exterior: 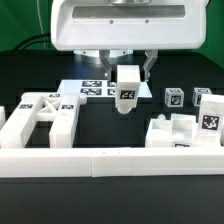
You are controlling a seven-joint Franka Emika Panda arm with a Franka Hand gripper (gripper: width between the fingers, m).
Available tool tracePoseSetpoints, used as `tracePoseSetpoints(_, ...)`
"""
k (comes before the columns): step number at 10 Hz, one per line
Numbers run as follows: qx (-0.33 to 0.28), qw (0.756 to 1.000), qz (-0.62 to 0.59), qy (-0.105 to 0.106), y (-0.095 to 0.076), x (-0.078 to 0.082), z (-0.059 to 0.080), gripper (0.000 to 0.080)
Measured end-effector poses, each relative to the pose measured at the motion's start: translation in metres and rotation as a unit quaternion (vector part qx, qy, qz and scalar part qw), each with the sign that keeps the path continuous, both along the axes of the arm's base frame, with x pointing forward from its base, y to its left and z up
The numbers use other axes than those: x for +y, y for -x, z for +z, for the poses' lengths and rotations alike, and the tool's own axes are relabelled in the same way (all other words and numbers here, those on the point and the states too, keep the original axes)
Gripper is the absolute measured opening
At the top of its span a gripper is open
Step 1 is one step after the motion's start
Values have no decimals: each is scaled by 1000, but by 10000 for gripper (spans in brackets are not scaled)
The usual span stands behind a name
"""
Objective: Assemble chair
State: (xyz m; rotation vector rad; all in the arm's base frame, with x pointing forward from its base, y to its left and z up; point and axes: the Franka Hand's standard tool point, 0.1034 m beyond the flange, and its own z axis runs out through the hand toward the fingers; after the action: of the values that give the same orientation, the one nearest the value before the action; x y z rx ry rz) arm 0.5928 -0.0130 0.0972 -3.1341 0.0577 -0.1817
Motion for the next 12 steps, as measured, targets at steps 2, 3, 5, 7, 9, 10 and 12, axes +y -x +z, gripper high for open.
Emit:
tracePoseSetpoints(2,-73,997,3,11,-9,6,5,287)
tracePoseSetpoints(3,-99,995,5,13,-15,11,9,287)
tracePoseSetpoints(5,-200,980,-11,15,-28,29,10,287)
tracePoseSetpoints(7,-198,980,-4,18,-26,28,6,287)
tracePoseSetpoints(9,-198,980,-6,15,-25,33,4,287)
tracePoseSetpoints(10,-197,980,-4,12,-25,41,2,287)
tracePoseSetpoints(12,-192,981,3,12,-23,48,-4,287)
